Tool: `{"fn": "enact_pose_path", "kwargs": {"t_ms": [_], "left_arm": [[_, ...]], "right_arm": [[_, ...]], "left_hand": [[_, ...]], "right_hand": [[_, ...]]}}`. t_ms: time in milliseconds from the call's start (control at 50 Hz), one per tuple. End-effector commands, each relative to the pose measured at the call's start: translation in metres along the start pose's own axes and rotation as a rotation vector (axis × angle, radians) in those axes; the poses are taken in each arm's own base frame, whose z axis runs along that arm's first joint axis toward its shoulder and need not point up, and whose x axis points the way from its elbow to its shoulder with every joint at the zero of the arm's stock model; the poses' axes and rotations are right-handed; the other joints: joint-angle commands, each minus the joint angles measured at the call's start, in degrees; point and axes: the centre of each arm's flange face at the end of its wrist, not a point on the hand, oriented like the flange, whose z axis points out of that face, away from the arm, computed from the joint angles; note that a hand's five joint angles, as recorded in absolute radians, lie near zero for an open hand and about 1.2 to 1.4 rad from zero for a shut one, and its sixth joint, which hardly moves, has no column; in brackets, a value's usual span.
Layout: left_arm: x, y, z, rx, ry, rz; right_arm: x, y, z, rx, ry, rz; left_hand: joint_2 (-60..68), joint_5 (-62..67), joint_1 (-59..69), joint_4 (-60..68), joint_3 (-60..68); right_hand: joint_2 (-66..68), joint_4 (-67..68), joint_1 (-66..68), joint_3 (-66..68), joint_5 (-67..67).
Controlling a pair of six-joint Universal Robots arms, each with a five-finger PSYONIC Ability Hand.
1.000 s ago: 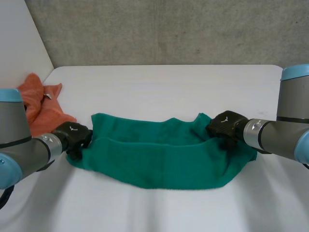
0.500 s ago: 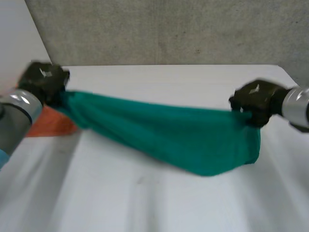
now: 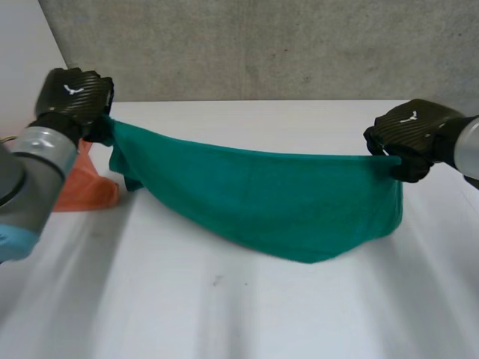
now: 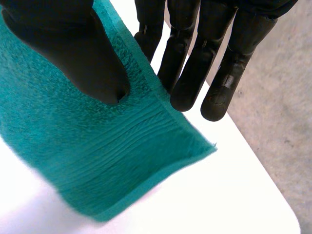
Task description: Fold the laundry.
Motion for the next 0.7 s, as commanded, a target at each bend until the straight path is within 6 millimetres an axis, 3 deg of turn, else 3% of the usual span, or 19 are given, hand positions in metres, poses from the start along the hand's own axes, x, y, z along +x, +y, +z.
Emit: {"fn": "enact_pose_path", "kwargs": {"t_ms": [20, 60, 140, 160, 220, 260, 300, 360, 440, 520, 560, 640, 680, 700], "left_arm": [[0.004, 0.002, 0.060, 0.098, -0.069, 0.035], [0.004, -0.006, 0.071, 0.143, -0.086, 0.048], [0.004, -0.041, 0.094, 0.302, -0.141, 0.061], [0.001, -0.050, 0.097, 0.343, -0.161, 0.060], [-0.014, -0.086, 0.103, 0.519, -0.258, 0.044], [-0.025, -0.117, 0.100, 0.658, -0.330, 0.033], [-0.032, -0.134, 0.095, 0.734, -0.366, 0.025], [-0.038, -0.151, 0.088, 0.820, -0.397, 0.000], [-0.033, -0.134, 0.088, 0.773, -0.358, -0.018], [-0.018, -0.096, 0.084, 0.661, -0.302, -0.014], [-0.010, -0.079, 0.080, 0.607, -0.278, -0.013], [0.014, -0.019, 0.061, 0.423, -0.195, -0.002], [0.023, 0.001, 0.052, 0.357, -0.166, 0.003], [0.028, 0.009, 0.047, 0.329, -0.152, 0.006]], "right_arm": [[0.033, -0.004, 0.055, 0.084, 0.157, 0.050], [0.041, -0.012, 0.065, 0.132, 0.213, 0.055], [0.060, -0.052, 0.080, 0.341, 0.368, 0.052], [0.069, -0.072, 0.081, 0.446, 0.437, 0.052], [0.090, -0.107, 0.073, 0.655, 0.591, 0.063], [0.101, -0.118, 0.067, 0.738, 0.669, 0.069], [0.112, -0.130, 0.058, 0.837, 0.749, 0.063], [0.112, -0.140, 0.048, 0.883, 0.774, 0.053], [0.105, -0.133, 0.044, 0.833, 0.739, 0.059], [0.089, -0.101, 0.060, 0.712, 0.673, 0.091], [0.074, -0.080, 0.068, 0.631, 0.629, 0.095], [0.043, -0.046, 0.070, 0.512, 0.534, 0.101], [0.028, -0.031, 0.071, 0.460, 0.485, 0.096], [0.010, -0.011, 0.075, 0.393, 0.425, 0.088]], "left_hand": [[11.4, 13.6, 15.6, 11.2, 11.6], [11.4, 13.6, 15.6, 11.2, 11.6], [11.4, 13.6, 15.6, 11.2, 11.6], [11.4, 13.6, 15.6, 11.2, 11.6], [11.4, 13.6, 15.6, 11.2, 11.6], [11.4, 13.6, 15.6, 11.2, 11.6], [11.4, 13.6, 15.6, 11.2, 11.6], [11.4, 13.6, 15.6, 11.2, 11.6], [11.4, 13.6, 15.6, 11.2, 11.6], [11.4, 13.6, 15.6, 11.2, 11.6], [11.4, 13.6, 15.6, 11.2, 11.6], [11.4, 13.6, 15.6, 11.2, 11.6], [11.4, 13.6, 15.6, 11.2, 11.6], [11.4, 13.6, 15.6, 11.2, 11.6]], "right_hand": [[13.1, 12.0, 23.7, 12.5, 13.2], [13.1, 12.0, 23.7, 12.5, 13.2], [13.1, 12.0, 23.7, 12.5, 13.2], [13.1, 12.0, 23.7, 12.5, 13.2], [13.1, 12.0, 23.7, 12.5, 13.2], [13.1, 12.0, 23.7, 12.5, 13.2], [13.1, 12.0, 23.7, 12.5, 13.2], [13.1, 12.0, 23.7, 12.5, 13.2], [13.1, 12.0, 23.7, 12.5, 13.2], [13.1, 12.0, 23.7, 12.5, 13.2], [13.1, 12.0, 23.7, 12.5, 13.2], [13.1, 12.0, 23.7, 12.5, 13.2], [13.1, 12.0, 23.7, 12.5, 13.2], [13.1, 12.0, 23.7, 12.5, 13.2]]}}
